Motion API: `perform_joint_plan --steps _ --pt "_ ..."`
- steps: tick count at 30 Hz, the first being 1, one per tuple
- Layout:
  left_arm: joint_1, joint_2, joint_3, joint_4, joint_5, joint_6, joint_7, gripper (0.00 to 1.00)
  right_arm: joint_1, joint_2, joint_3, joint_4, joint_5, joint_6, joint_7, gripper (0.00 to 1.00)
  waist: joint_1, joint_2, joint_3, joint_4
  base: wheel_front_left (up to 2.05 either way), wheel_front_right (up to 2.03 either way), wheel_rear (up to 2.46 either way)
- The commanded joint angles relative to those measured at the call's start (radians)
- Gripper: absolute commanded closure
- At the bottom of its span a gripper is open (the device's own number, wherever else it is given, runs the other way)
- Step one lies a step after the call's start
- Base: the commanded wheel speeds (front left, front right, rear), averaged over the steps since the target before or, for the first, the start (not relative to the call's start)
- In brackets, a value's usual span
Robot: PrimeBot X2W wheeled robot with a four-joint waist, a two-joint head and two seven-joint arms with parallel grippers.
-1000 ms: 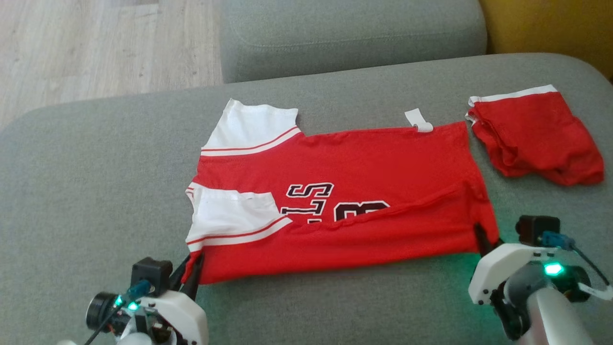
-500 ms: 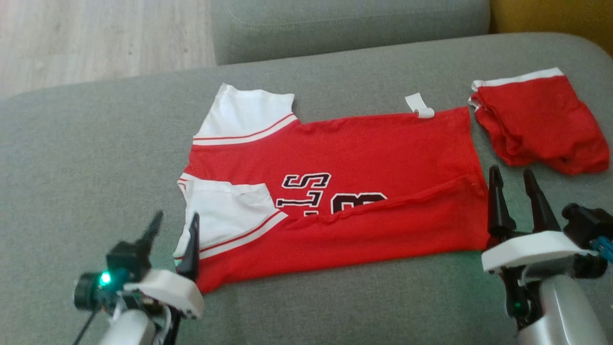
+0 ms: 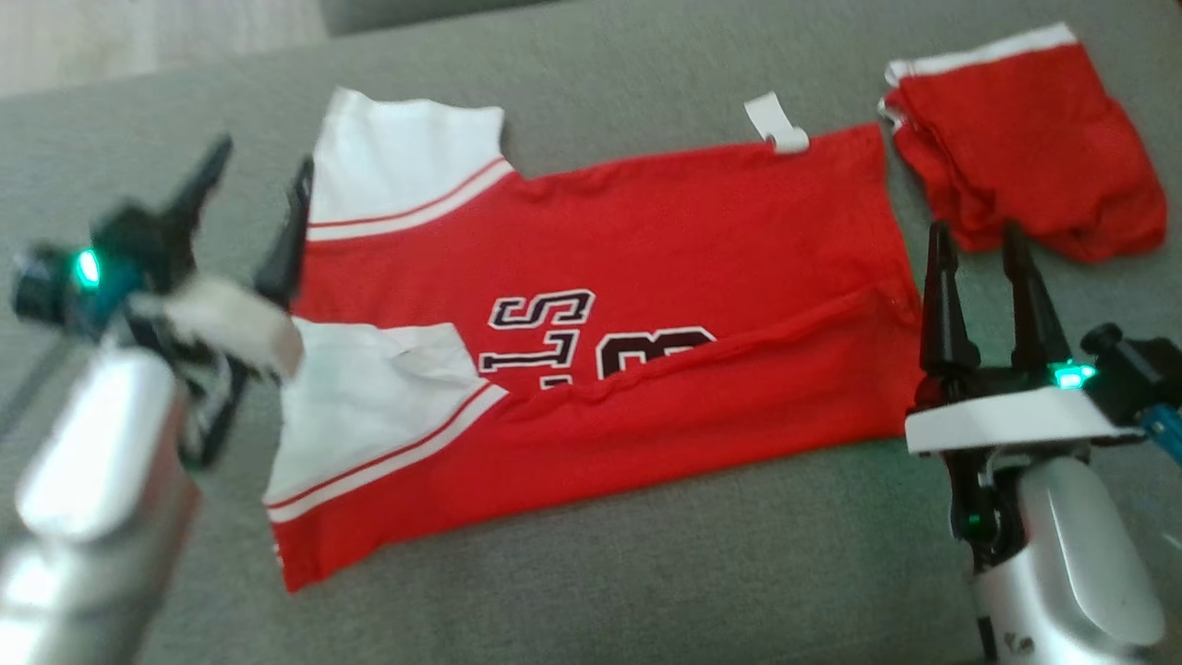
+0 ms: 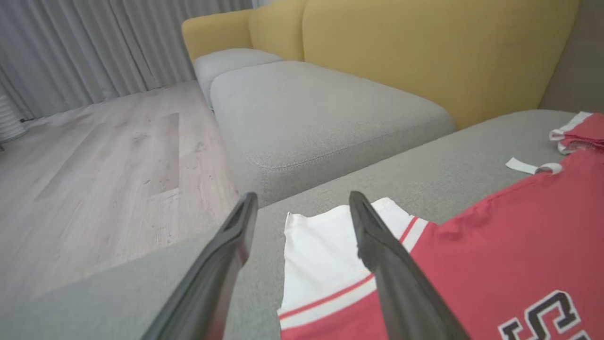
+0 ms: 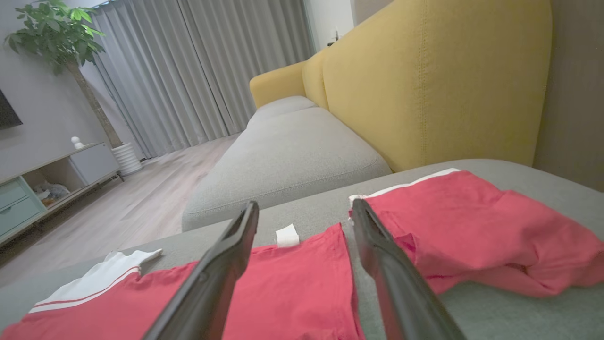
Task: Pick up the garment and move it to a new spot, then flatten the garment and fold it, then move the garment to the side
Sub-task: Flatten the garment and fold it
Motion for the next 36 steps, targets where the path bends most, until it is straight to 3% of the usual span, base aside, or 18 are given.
perform_joint_plan --steps 1,7,18,24,36 --pt "-0.111 0.059 0.02 0.014 0.01 -0.034 0.048 0.0 -0.044 -0.003 0.028 -0.041 0.002 -0.001 -0.011 0.0 -0.0002 0.0 0.052 -0.039 0.0 0.0 0.0" --pt "-0.27 0.127 -0.039 0.162 -0.04 -0.098 0.228 0.0 -0.066 -0.003 0.057 -0.056 0.008 -0.001 -0.013 0.0 -0.0002 0.0 0.109 -0.081 0.0 0.0 0.0" --pt "-0.435 0.187 -0.153 0.305 -0.178 -0.105 0.379 0.0 -0.077 -0.003 0.103 -0.093 0.029 -0.001 -0.014 0.0 -0.0002 0.0 0.179 -0.128 0.0 0.0 0.0" --pt "-0.506 0.215 -0.209 0.368 -0.224 -0.105 0.386 0.0 -0.087 -0.003 0.106 -0.103 0.042 -0.001 -0.014 0.0 -0.0002 0.0 0.219 -0.154 0.0 0.0 0.0" --pt "-0.57 0.205 -0.294 0.44 -0.307 -0.105 0.337 0.0 -0.098 -0.003 0.115 -0.088 0.056 -0.001 -0.014 0.0 -0.0002 0.0 0.252 -0.181 0.0 0.0 0.0"
